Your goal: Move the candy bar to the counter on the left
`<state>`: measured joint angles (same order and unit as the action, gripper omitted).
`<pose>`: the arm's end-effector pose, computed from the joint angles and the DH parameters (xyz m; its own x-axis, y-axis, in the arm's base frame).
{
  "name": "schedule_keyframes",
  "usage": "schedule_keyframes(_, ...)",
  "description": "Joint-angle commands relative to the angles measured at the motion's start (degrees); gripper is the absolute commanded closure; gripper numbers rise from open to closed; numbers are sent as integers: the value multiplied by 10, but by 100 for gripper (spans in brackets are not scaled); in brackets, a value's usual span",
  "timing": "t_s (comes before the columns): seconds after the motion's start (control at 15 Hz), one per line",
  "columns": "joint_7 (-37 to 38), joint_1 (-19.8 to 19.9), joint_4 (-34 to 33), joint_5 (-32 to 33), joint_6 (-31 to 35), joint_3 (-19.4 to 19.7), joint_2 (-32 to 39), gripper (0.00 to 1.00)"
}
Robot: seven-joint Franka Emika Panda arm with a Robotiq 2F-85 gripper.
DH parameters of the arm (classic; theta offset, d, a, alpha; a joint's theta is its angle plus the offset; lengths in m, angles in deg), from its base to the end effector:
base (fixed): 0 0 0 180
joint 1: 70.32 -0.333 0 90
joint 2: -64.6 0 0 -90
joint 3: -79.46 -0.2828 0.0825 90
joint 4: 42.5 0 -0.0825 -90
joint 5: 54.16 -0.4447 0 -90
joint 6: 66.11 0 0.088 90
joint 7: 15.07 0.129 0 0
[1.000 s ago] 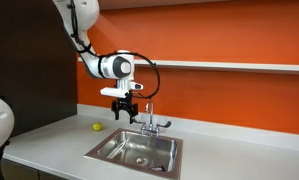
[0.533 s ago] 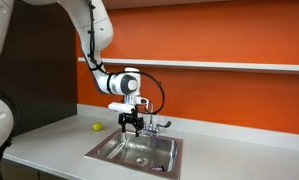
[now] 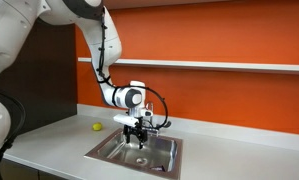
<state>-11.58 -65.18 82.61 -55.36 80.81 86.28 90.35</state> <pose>0.5518 -0.1240 0.0708 0.9595 -0.2748 -0.0624 -0.2724 -0.9611 0.0452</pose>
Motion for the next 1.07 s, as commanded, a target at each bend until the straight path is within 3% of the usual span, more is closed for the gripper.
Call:
schedule_keyframes(0.0, -1, 16, -26, -18, 21, -5, 41, 0)
schedule_keyframes(1.0, 0, 50, -102, -35, 46, -4, 166, 0)
